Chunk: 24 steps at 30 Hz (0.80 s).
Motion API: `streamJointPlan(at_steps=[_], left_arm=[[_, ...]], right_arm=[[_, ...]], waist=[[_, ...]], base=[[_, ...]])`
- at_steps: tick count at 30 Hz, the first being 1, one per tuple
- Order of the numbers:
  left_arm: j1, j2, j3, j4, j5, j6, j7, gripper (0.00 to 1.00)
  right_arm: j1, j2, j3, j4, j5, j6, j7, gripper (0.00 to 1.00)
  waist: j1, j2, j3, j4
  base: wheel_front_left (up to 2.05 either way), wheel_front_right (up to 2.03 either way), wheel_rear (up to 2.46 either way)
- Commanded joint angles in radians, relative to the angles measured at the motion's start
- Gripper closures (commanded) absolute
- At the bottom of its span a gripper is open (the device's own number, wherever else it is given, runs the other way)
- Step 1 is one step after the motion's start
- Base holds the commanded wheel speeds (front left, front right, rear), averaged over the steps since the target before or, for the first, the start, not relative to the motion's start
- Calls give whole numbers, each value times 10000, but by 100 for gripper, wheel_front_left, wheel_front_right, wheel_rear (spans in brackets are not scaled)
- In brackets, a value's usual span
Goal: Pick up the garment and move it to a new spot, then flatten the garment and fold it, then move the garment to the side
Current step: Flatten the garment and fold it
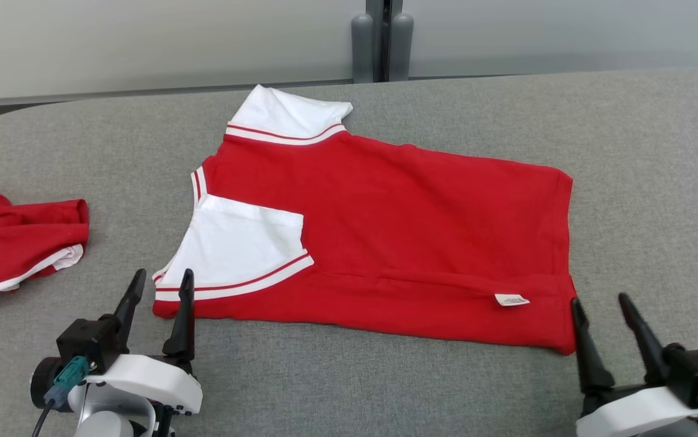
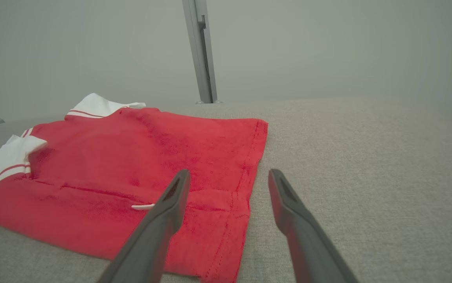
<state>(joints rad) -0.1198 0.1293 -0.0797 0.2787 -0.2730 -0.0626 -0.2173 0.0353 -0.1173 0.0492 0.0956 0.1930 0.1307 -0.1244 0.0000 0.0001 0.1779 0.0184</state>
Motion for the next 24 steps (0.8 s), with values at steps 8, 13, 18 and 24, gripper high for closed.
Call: streamJointPlan(at_steps=[8,13,18,24], left_arm=[[-1072,9,92,2398,-979,-429,343,0],[-1425,47,50,3119,-1337,-536,435,0],[-1617,131,-143,3518,-1556,-616,372,100],[-1336,213,-145,3229,-1737,-653,45,100]], right_arm=[[-603,239,473,2439,566,-1,-284,0],[-1003,356,757,3412,971,-1,-186,0],[-1392,289,1109,4102,1421,-1,-225,100],[-1413,-45,1227,4213,1846,-13,-315,100]], waist=[[0,-1,631,-113],[0,-1,750,-165],[0,-1,797,-172],[0,-1,690,-28]], base=[[0,0,0],[0,0,0],[0,0,0],[0,0,0]])
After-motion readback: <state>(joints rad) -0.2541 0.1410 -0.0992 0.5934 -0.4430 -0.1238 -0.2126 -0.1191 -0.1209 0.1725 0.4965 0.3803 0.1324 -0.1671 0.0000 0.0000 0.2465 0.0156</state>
